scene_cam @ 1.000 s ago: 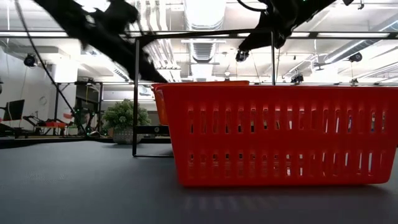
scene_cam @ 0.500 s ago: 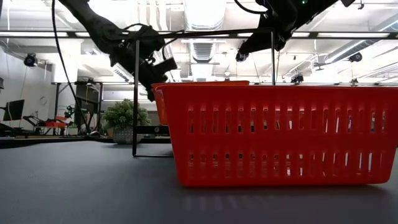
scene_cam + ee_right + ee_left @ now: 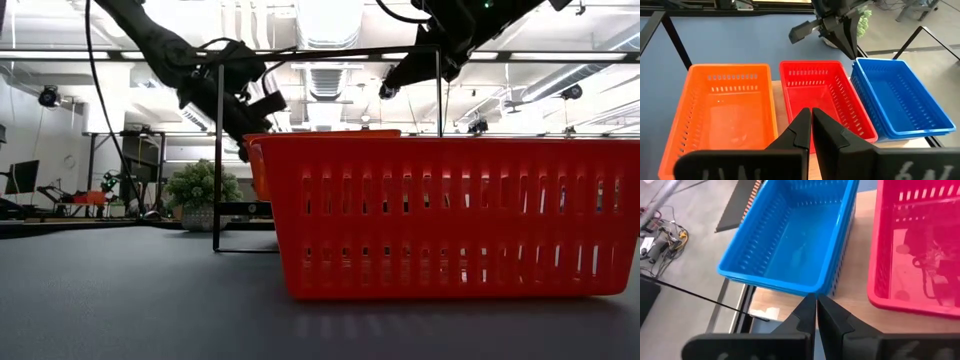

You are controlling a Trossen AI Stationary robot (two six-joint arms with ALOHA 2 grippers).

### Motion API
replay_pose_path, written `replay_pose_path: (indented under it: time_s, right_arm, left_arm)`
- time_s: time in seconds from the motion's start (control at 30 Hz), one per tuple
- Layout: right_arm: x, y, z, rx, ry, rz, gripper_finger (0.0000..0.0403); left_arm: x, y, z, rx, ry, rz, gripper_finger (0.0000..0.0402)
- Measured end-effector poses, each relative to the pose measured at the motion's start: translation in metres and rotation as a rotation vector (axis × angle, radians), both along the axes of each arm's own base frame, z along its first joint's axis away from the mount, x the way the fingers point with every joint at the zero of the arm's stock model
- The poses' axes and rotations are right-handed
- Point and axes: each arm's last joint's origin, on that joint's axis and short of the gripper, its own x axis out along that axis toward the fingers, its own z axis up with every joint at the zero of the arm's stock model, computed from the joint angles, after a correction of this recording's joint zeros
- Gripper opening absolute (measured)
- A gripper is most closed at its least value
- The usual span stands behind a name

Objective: Stack baskets on shelf by color
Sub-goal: Stack the blue bin on top of the blue bin, then stack the red bin on top of the red bin

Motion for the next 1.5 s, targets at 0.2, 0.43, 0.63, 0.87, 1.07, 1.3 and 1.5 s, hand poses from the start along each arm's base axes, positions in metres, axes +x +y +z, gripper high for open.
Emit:
replay_pose_path:
  time_s: [0.2, 0.43, 0.63, 0.87, 1.07, 1.3, 1.5]
  right_arm:
    - [0.000, 0.000, -0.001, 0.000, 0.002, 0.000, 0.0008]
    - [-0.002, 0.000, -0.007, -0.002, 0.021, 0.000, 0.0008]
    - [-0.006, -0.004, -0.020, 0.016, 0.044, -0.043, 0.0008]
    - [-0.010, -0.015, -0.031, 0.029, 0.072, -0.092, 0.0008]
    - [-0.010, -0.021, -0.031, 0.027, 0.058, -0.116, 0.0008]
    - [-0.006, -0.021, -0.025, 0.012, -0.006, -0.100, 0.0009]
    - [-0.008, -0.015, -0.019, 0.075, -0.048, -0.002, 0.0024]
  left_arm:
    - [0.007, 0.004, -0.008, -0.010, 0.004, 0.007, 0.0000]
    - [0.004, 0.001, -0.003, -0.037, -0.018, 0.028, 0.0000]
    - [-0.002, -0.005, 0.002, -0.085, -0.021, 0.048, 0.0000]
    - [-0.023, -0.043, 0.020, -0.213, 0.000, 0.049, 0.0000]
    - [-0.045, -0.091, 0.035, -0.240, -0.113, -0.056, 0.0000]
    - [-0.064, -0.134, 0.037, -0.244, -0.270, -0.187, 0.0000]
    - [-0.070, -0.157, 0.034, -0.245, -0.386, -0.284, 0.0000]
